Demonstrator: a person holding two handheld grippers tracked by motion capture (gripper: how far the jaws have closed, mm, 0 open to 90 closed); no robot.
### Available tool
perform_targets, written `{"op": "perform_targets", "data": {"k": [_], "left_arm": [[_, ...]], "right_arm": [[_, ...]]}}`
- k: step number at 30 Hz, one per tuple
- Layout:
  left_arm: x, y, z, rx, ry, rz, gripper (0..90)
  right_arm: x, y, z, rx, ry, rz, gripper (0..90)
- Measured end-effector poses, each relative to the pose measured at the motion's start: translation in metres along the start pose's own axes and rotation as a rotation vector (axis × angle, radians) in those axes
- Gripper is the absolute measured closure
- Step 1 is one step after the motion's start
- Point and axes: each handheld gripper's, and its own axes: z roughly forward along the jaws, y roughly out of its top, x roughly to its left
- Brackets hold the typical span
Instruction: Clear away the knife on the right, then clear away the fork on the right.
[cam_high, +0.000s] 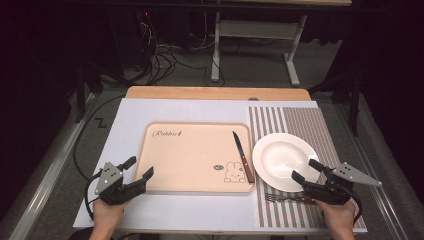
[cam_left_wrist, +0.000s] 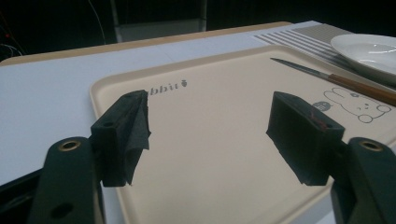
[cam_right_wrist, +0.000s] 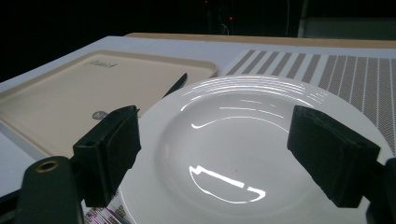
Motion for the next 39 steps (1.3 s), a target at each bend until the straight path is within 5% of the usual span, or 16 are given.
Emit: {"op": "perform_targets", "data": {"k": [9, 25, 39], "left_arm": [[-0.003, 0.001, 0.0, -0.006, -0.021, 0.014, 29.9], [-0.008, 0.002, -0.002, 0.0, -0.012, 0.026, 29.2], [-0.008, 0.001, -0.003, -0.004, -0.015, 0.025, 29.0]], "right_arm": [[-0.001, -0.014, -0.002, -0.01, 0.003, 0.01, 17.9], [0.009, 0.001, -0.001, -0.002, 0.017, -0.028, 17.6], [0.02, 0.019, 0.006, 0.114, -0.004, -0.134, 20.3]]}}
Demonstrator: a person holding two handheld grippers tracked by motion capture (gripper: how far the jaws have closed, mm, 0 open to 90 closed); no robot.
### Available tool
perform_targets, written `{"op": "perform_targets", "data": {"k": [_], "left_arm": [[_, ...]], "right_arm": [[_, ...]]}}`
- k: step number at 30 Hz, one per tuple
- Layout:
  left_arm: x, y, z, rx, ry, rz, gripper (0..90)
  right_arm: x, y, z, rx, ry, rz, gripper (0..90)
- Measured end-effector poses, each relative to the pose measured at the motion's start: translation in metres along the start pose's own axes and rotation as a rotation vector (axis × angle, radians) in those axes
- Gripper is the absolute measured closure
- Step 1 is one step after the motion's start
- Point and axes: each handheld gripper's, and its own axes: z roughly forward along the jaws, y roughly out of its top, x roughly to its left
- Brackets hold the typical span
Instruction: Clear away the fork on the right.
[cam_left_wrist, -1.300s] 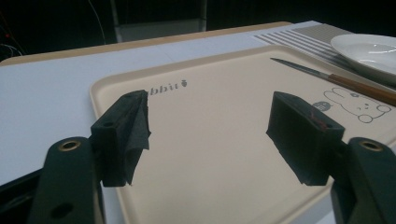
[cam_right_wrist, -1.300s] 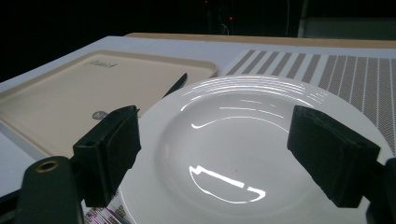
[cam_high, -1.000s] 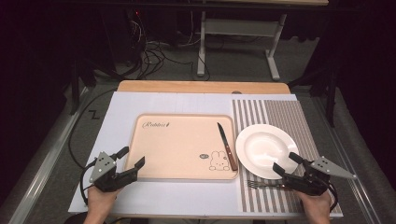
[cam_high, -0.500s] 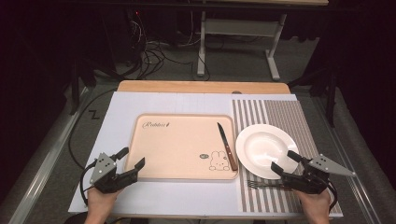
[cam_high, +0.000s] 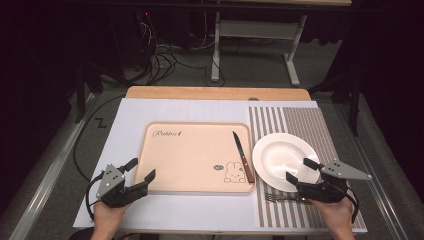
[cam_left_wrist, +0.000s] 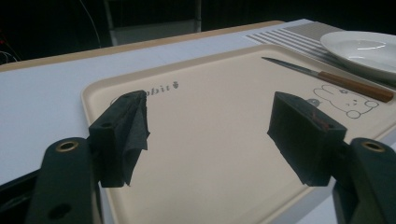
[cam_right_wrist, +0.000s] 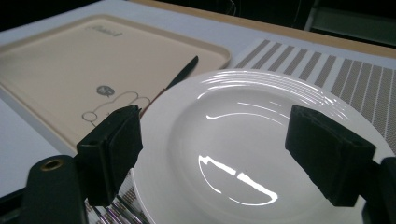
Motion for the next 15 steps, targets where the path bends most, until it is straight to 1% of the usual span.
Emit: {"op": "perform_targets", "data": {"k": [2, 3, 4, 9, 11, 14, 15], "left_arm": [[0.0003, 0.0006, 0.0011, 0.002, -0.002, 0.004, 28.9], [0.0003, 0.0006, 0.0011, 0.002, -0.002, 0.004, 28.9], [0.0005, 0.0008, 0.0021, 0.002, -0.002, 0.001, 28.9], [0.0006, 0.0008, 0.0014, -0.003, -0.002, 0.0, 28.9], [0.0006, 0.0008, 0.0012, 0.0, -0.001, 0.004, 28.9], [0.0004, 0.0008, 0.002, 0.001, -0.002, 0.002, 28.9], [0.0004, 0.0008, 0.002, 0.001, -0.002, 0.002, 28.9]], "right_arm": [[0.0011, 0.001, 0.0008, 0.028, -0.014, -0.01, 21.3], [0.0011, 0.001, 0.0008, 0.028, -0.014, -0.01, 21.3], [0.0012, 0.003, 0.0009, 0.043, -0.017, -0.015, 23.2], [-0.0005, 0.0064, -0.0011, 0.074, -0.015, -0.013, 26.2], [-0.0011, 0.0074, -0.0032, 0.091, -0.019, -0.023, 27.5], [-0.0023, 0.0078, -0.007, 0.124, -0.018, -0.027, 29.3], [-0.0023, 0.0078, -0.007, 0.124, -0.018, -0.027, 29.3]]}}
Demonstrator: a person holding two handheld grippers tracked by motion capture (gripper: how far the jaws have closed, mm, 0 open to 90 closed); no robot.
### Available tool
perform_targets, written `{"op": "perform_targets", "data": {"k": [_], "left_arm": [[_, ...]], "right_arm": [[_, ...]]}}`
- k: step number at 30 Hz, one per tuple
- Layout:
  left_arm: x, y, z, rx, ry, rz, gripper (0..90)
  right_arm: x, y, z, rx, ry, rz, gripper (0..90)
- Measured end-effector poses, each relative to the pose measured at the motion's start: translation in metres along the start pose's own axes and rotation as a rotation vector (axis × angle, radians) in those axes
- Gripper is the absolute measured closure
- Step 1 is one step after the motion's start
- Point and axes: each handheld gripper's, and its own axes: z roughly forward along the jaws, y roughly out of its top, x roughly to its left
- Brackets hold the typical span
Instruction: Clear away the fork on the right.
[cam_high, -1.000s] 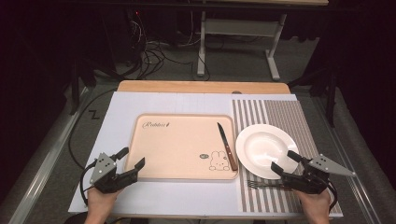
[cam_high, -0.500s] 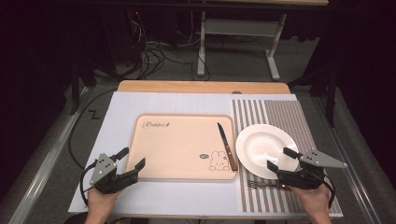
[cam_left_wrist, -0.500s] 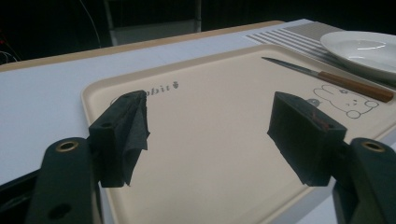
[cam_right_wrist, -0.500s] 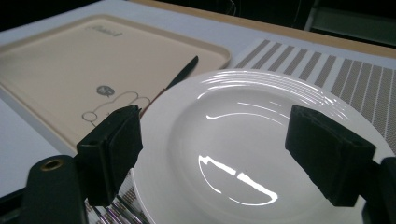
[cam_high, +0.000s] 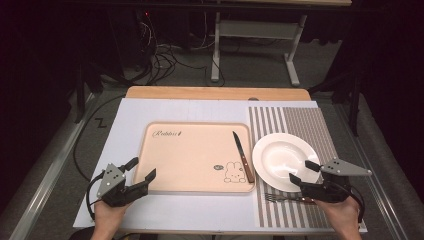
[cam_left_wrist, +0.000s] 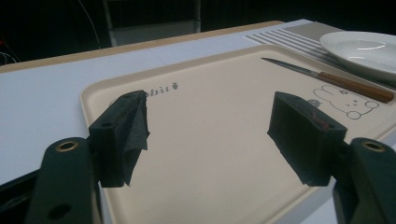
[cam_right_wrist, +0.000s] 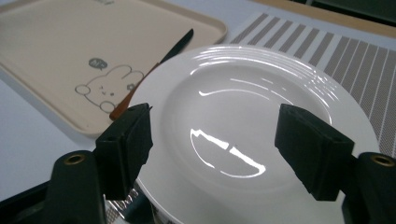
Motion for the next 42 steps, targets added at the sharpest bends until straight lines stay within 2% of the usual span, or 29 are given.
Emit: {"op": "perform_targets", "data": {"k": [1, 4, 8, 11, 12, 16, 18, 19, 26, 27, 35, 42], "left_arm": [[0.0, 0.0, 0.0, -0.001, -0.001, -0.001, 28.9], [0.0, 0.0, 0.0, -0.001, -0.001, 0.002, 28.8], [0.0, 0.0, 0.0, 0.0, 0.002, -0.002, 28.7], [0.001, 0.0, 0.001, 0.004, 0.006, -0.011, 28.3], [0.001, 0.0, 0.001, 0.006, 0.015, -0.01, 28.3], [0.002, 0.0, -0.002, -0.011, 0.01, -0.015, 28.2], [0.003, 0.0, -0.001, -0.011, 0.01, -0.017, 28.2], [0.004, 0.0, 0.0, -0.007, 0.009, -0.021, 28.1], [0.001, 0.0, -0.002, -0.012, 0.009, -0.009, 28.1], [0.001, 0.0, -0.003, -0.017, 0.01, -0.012, 28.1], [0.004, 0.0, -0.001, -0.01, 0.01, -0.013, 28.1], [0.002, 0.001, -0.003, -0.021, 0.014, -0.011, 28.1]], "right_arm": [[-0.001, 0.0, -0.003, 0.044, -0.006, -0.014, 31.6], [-0.003, -0.001, -0.006, 0.097, -0.012, -0.03, 33.7], [-0.009, 0.0, -0.012, 0.165, -0.024, -0.025, 37.8], [-0.012, 0.001, -0.014, 0.19, -0.009, -0.029, 38.0], [-0.013, 0.002, -0.016, 0.215, -0.008, -0.043, 39.1], [-0.015, 0.001, -0.019, 0.24, -0.027, -0.067, 41.7], [-0.016, 0.001, -0.019, 0.249, -0.025, -0.062, 41.8], [-0.018, -0.001, -0.019, 0.274, -0.015, -0.049, 43.6], [-0.016, -0.003, -0.022, 0.325, -0.009, -0.056, 47.6], [-0.016, -0.004, -0.024, 0.345, -0.009, -0.055, 48.3], [-0.017, -0.009, -0.021, 0.395, -0.004, -0.042, 49.2], [-0.015, -0.015, -0.02, 0.431, -0.003, -0.057, 49.0]]}}
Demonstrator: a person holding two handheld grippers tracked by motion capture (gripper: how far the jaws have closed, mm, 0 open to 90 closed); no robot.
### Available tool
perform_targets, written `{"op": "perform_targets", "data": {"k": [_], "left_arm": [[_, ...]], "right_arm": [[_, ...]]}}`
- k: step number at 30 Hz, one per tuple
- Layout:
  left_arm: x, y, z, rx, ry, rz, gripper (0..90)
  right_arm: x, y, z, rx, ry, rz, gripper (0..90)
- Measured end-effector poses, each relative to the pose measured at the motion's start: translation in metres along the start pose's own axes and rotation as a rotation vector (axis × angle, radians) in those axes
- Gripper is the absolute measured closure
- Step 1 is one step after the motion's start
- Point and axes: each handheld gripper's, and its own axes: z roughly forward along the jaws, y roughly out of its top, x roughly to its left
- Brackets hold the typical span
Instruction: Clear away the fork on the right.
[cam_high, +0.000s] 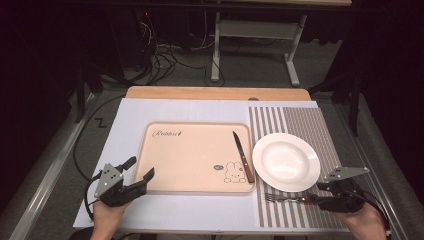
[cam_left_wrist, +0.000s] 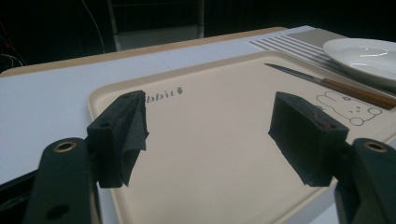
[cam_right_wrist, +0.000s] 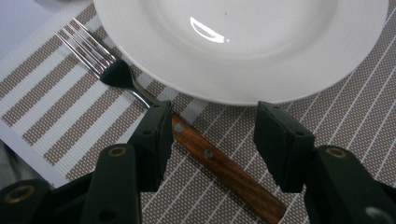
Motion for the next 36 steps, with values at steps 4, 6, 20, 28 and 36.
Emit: {"op": "perform_targets", "data": {"k": [4, 6, 20, 28, 36], "left_arm": [[0.0, 0.0, 0.0, 0.001, 0.0, 0.003, 28.1], [0.0, 0.0, 0.0, 0.002, 0.0, 0.004, 28.1], [0.001, 0.0, 0.0, 0.0, 0.011, 0.004, 27.8], [0.0, 0.0, 0.0, 0.001, 0.012, 0.003, 27.8], [0.0, 0.0, 0.0, 0.0, 0.013, 0.002, 27.9]], "right_arm": [[0.0, -0.002, 0.003, 0.039, 0.001, 0.0, 49.0], [0.0, -0.002, 0.005, 0.048, 0.0, -0.005, 49.1], [0.004, 0.002, 0.023, 0.15, 0.009, -0.072, 51.8], [0.007, 0.005, 0.031, 0.198, 0.026, -0.097, 53.3], [0.012, 0.004, 0.033, 0.223, 0.017, -0.129, 55.0]]}}
